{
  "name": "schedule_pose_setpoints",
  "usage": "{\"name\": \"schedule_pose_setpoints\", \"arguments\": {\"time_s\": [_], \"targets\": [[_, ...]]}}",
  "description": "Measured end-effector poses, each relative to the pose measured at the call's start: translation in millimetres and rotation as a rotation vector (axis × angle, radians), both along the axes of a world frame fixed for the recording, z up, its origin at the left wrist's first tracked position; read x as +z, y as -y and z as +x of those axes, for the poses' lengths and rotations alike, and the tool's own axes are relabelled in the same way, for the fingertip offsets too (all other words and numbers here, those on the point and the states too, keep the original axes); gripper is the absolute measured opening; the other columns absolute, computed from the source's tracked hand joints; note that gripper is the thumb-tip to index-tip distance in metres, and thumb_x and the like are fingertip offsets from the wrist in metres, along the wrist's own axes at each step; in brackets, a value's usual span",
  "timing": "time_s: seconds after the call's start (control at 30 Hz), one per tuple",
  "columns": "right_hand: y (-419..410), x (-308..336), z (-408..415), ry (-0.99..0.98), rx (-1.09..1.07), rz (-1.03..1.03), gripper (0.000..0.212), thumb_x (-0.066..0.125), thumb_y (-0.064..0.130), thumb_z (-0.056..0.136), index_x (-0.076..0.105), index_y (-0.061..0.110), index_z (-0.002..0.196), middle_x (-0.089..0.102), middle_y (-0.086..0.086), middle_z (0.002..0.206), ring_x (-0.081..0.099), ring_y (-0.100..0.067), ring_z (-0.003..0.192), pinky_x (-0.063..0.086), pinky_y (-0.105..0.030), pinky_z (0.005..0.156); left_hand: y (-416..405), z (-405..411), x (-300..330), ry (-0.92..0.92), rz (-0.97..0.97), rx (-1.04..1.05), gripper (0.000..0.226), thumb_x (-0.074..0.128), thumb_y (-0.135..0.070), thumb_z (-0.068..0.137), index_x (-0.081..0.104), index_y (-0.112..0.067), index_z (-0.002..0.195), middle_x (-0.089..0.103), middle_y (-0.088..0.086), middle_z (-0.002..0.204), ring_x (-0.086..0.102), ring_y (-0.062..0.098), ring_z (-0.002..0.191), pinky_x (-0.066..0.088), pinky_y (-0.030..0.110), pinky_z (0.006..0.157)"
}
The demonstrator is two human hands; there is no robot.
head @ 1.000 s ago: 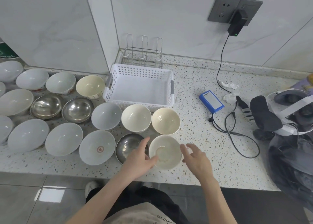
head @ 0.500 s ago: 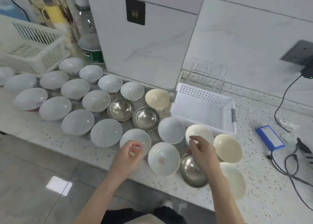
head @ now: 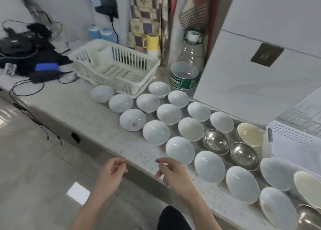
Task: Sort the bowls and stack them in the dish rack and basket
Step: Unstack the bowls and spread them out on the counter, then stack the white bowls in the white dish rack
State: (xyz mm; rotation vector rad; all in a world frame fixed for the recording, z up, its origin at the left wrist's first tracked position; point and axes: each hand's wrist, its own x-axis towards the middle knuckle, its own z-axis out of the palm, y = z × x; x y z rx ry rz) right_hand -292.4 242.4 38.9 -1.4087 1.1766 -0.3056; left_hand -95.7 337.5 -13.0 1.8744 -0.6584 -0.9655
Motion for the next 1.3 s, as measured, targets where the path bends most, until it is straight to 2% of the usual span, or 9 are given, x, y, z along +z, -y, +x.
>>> {"name": "schedule_pose_setpoints", "arguments": {"time_s": [0.1,0.27,0.4,0.67,0.77,0.83,0.93,1.07,1.3], "targets": [[-5,0,59,0.087,-0.01,0.186,0.018,0.053,0.016,0.095,0.068,0.018,0.103,0.071,0.002,0.062,0.042,-0.005,0.04,0.035,-0.015,0.044,-1,43,1,-0.024,-0.015,0.09,0.016,0.058,-0.003,0.096,0.063,-0.017,0.092,0.071,0.007,0.081,0.059,-0.001,0.051,0.045,0.011,0.046],[4,-3,144,0.128,-0.054,0.397,0.019,0.055,0.023,0.095,0.065,0.02,0.11,0.074,0.0,0.073,0.045,-0.009,0.044,0.03,-0.016,0.041,18,105,-1,-0.107,-0.003,0.195,0.009,0.057,-0.015,0.098,0.063,-0.023,0.098,0.073,0.002,0.083,0.056,0.006,0.051,0.041,0.018,0.045],[29,-15,213,0.208,-0.249,0.552,0.018,0.058,0.027,0.095,0.06,0.018,0.11,0.076,-0.005,0.089,0.043,-0.01,0.046,0.025,-0.018,0.038,53,166,-9,-0.168,0.029,0.226,0.008,0.057,-0.025,0.098,0.06,-0.027,0.105,0.075,-0.001,0.084,0.057,0.014,0.056,0.039,0.026,0.049],[93,-42,331,0.285,-0.683,0.758,0.028,0.052,0.027,0.098,0.05,0.016,0.124,0.067,-0.006,0.111,0.044,-0.011,0.048,0.021,-0.018,0.033,147,270,-14,-0.335,0.184,0.19,0.041,0.054,-0.036,0.099,0.043,-0.023,0.136,0.075,0.006,0.096,0.053,0.018,0.062,0.038,0.025,0.046],[109,-53,347,0.276,-0.834,0.763,0.03,0.052,0.03,0.098,0.05,0.014,0.124,0.064,-0.006,0.115,0.047,-0.013,0.051,0.021,-0.017,0.032,176,291,-18,-0.359,0.22,0.156,0.051,0.052,-0.035,0.1,0.033,-0.022,0.145,0.073,0.009,0.099,0.052,0.018,0.061,0.038,0.023,0.044],[116,-58,352,0.254,-0.911,0.733,0.025,0.053,0.03,0.097,0.054,0.013,0.115,0.065,-0.006,0.114,0.05,-0.016,0.055,0.023,-0.017,0.032,189,299,-22,-0.381,0.24,0.123,0.054,0.051,-0.033,0.099,0.03,-0.022,0.148,0.073,0.01,0.1,0.053,0.019,0.063,0.038,0.024,0.046],[124,-60,358,0.246,-0.992,0.698,0.012,0.051,0.022,0.098,0.056,0.011,0.099,0.066,-0.007,0.111,0.05,-0.017,0.057,0.022,-0.016,0.032,204,305,-25,-0.413,0.247,0.083,0.05,0.051,-0.034,0.099,0.036,-0.019,0.144,0.074,0.012,0.096,0.053,0.018,0.06,0.035,0.024,0.046],[128,-61,366,0.276,-1.106,0.649,0.021,0.044,0.008,0.095,0.052,0.01,0.115,0.065,-0.008,0.107,0.048,-0.017,0.055,0.022,-0.015,0.032,216,310,-29,-0.465,0.256,0.005,0.037,0.053,-0.033,0.098,0.047,-0.021,0.133,0.078,0.01,0.084,0.051,0.016,0.051,0.036,0.022,0.045],[121,-53,379,0.275,-1.243,0.615,0.033,0.045,0.007,0.093,0.052,0.001,0.124,0.068,-0.013,0.1,0.037,-0.012,0.05,0.022,-0.016,0.03,223,330,-29,-0.471,0.255,-0.145,0.033,0.048,-0.006,0.091,0.051,-0.007,0.124,0.075,0.017,0.085,0.044,0.015,0.052,0.035,0.024,0.043]]}}
